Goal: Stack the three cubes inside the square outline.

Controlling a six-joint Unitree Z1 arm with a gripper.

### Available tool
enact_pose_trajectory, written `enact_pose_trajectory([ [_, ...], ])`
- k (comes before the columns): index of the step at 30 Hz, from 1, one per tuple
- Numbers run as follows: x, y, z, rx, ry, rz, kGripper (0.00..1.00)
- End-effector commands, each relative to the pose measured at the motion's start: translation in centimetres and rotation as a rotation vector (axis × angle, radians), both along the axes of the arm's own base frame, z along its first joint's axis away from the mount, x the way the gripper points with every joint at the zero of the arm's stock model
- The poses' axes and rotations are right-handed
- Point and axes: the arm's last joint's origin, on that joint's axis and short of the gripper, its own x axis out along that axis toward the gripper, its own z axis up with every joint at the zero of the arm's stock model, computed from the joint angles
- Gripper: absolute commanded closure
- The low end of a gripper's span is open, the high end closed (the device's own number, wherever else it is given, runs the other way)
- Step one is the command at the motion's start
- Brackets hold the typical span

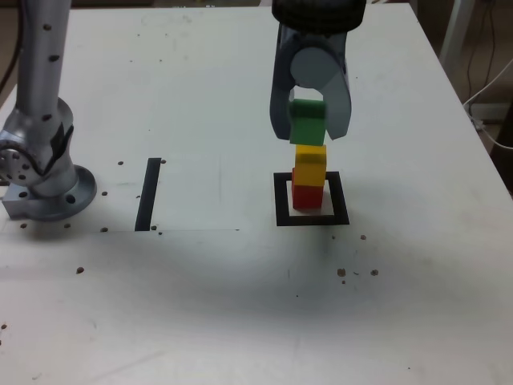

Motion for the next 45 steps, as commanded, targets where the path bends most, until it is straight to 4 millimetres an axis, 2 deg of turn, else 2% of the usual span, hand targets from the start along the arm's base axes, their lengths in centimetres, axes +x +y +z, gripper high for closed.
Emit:
enact_pose_trajectory([
  [1,0.2,0.2,-0.5,-0.005,0.012,-0.001,0.71],
  [34,1.4,1.3,-2.9,-0.028,0.045,-0.003,0.70],
  [36,1.4,1.3,-3.0,-0.029,0.045,-0.007,0.61],
  [40,1.5,1.3,-3.1,-0.034,0.042,-0.020,0.24],
  [42,1.5,1.3,-3.1,-0.036,0.041,-0.024,0.10],
  [45,1.4,1.3,-3.1,-0.037,0.042,-0.025,0.03],
])
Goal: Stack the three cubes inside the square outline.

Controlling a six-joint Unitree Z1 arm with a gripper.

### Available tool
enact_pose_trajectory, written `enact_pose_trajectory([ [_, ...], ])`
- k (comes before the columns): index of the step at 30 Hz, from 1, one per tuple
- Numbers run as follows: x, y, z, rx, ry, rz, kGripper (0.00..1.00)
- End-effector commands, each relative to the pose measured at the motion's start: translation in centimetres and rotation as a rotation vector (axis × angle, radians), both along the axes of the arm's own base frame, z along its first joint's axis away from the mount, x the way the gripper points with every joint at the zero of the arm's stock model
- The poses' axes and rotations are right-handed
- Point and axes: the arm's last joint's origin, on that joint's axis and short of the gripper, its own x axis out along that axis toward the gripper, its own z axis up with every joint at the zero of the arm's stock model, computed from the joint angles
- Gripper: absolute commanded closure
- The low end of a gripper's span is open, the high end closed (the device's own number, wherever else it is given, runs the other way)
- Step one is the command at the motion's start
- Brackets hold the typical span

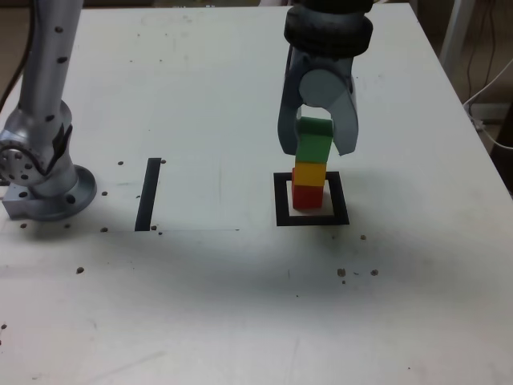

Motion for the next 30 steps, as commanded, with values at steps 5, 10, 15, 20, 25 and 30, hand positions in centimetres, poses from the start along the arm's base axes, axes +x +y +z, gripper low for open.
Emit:
enact_pose_trajectory([
  [5,-0.1,0.0,-0.1,-0.001,0.003,0.000,0.02],
  [10,-0.9,0.2,0.8,0.011,-0.026,0.002,0.01],
  [15,-3.6,0.6,3.6,0.062,-0.094,0.023,0.00],
  [20,-7.9,1.2,5.8,0.087,-0.126,0.049,0.00],
  [25,-12.3,1.6,5.7,0.085,-0.095,0.066,0.00],
  [30,-16.7,1.8,3.8,0.089,-0.035,0.065,0.00],
])
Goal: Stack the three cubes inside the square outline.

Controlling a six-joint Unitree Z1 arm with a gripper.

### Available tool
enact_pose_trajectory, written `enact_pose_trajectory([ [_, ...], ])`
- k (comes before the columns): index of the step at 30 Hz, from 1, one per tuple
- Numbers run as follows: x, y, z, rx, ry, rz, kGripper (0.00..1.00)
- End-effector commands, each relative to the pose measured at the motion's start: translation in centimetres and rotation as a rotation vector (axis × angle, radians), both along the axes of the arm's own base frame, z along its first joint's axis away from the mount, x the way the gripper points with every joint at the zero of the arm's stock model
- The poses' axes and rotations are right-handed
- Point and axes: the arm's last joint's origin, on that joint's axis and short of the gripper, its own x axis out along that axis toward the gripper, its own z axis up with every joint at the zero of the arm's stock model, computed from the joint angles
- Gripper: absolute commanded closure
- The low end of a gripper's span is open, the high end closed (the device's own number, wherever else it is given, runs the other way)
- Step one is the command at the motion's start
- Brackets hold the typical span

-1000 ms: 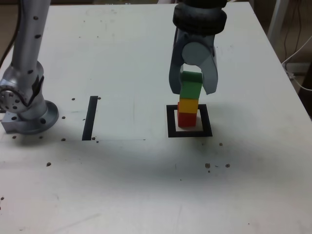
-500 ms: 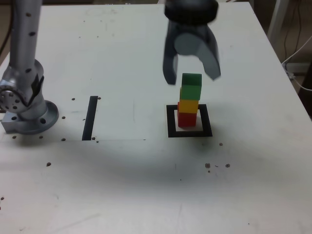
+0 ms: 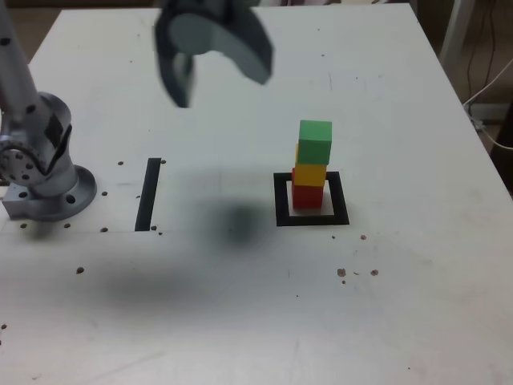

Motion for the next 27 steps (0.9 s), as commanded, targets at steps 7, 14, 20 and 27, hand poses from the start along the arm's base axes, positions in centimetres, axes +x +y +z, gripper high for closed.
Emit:
enact_pose_trajectory([
  [7,-5.6,0.3,-4.8,0.015,0.057,-0.019,0.00],
  [14,-7.0,0.4,-8.6,0.010,0.064,-0.027,0.00],
  [20,-7.9,0.3,-11.2,-0.012,0.073,-0.019,0.00],
  [27,-8.9,0.2,-11.9,-0.025,0.072,-0.010,0.00],
])
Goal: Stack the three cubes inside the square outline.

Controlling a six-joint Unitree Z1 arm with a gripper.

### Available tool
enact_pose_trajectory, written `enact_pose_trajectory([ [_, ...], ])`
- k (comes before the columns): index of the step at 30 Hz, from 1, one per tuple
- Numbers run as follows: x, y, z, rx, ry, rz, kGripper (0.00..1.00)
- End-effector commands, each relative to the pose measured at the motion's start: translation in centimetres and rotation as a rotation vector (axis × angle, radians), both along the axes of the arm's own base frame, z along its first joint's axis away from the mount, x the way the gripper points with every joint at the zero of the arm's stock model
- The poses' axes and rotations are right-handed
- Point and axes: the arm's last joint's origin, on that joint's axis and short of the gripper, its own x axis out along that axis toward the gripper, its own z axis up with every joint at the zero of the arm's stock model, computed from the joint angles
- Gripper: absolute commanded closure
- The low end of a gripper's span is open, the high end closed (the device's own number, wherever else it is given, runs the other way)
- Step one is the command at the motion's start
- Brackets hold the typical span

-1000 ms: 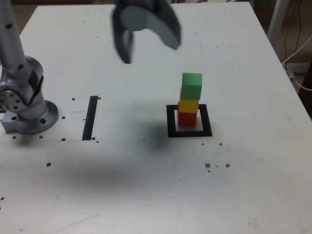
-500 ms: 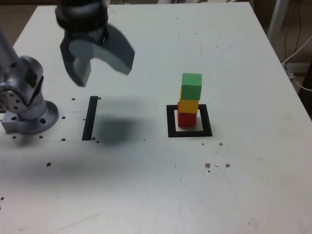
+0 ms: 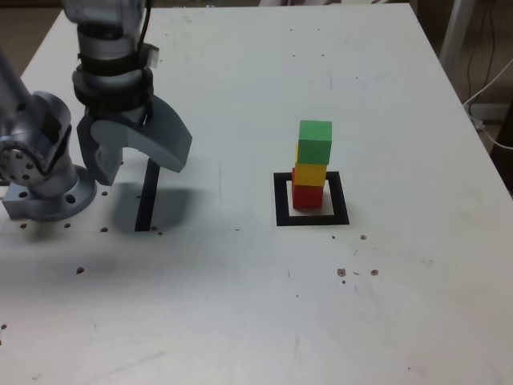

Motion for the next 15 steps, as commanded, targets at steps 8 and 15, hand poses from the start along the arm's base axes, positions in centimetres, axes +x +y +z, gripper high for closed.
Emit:
enact_pose_trajectory([
  [8,-0.39,0.04,-0.07,0.001,-0.017,0.008,0.00],
  [15,-0.29,0.10,-0.08,0.012,-0.030,0.007,0.00],
])
